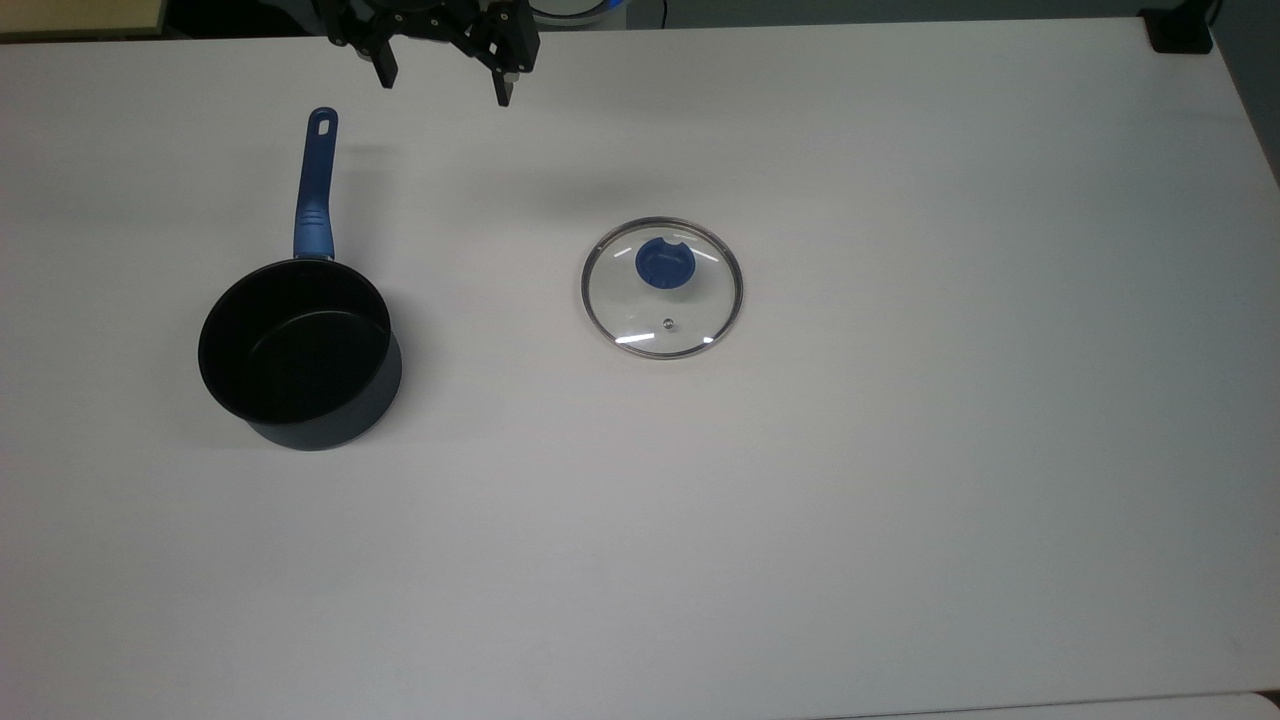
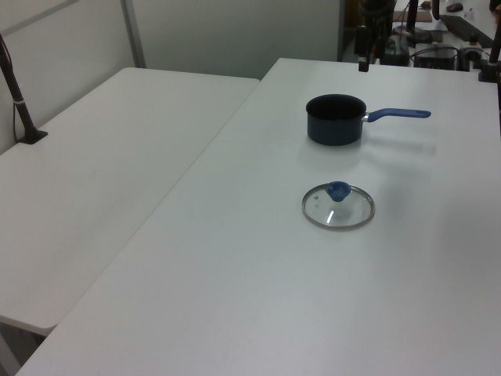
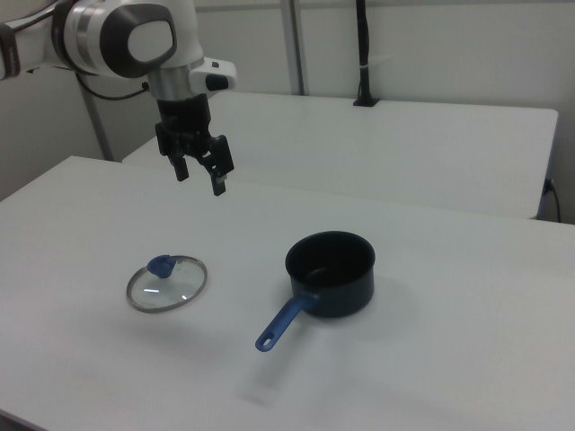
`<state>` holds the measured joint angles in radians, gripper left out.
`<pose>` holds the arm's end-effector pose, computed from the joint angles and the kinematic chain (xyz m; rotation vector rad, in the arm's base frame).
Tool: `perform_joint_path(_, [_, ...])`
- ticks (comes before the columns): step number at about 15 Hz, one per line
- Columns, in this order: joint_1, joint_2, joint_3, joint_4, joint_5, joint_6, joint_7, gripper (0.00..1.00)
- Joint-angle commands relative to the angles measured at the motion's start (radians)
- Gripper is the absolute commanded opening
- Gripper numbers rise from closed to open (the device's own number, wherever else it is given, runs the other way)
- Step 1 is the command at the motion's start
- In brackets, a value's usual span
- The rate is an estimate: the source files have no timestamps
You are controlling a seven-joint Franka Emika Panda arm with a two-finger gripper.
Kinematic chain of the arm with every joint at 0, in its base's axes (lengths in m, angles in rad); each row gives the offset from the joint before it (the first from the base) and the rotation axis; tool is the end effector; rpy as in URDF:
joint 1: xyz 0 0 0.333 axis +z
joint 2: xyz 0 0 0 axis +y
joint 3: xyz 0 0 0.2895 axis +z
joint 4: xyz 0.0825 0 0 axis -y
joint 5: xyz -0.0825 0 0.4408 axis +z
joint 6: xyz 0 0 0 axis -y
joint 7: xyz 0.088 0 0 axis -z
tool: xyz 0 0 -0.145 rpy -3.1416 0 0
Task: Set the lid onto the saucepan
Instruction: 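Move the gripper over the glass lid's blue knob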
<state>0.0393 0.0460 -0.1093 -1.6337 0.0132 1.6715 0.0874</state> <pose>0.6283 -0.0413 0.5070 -3.1237 0.2484 0.0125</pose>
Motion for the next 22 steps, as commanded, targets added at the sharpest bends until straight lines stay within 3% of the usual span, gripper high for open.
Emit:
perform_joint_path(1, [-0.001, -0.008, -0.013, 0.018, 0.002, -0.053, -0.018, 1.00])
perform_joint_path(15, [0.045, 0.060, -0.006, 0.018, 0.096, -0.017, -0.011, 1.00])
perform_joint_path(19, [0.108, 0.123, 0.025, -0.043, 0.097, 0.100, 0.077, 1.00])
perform_joint_path(22, [0.155, 0.120, 0.086, -0.199, 0.077, 0.259, 0.222, 1.00])
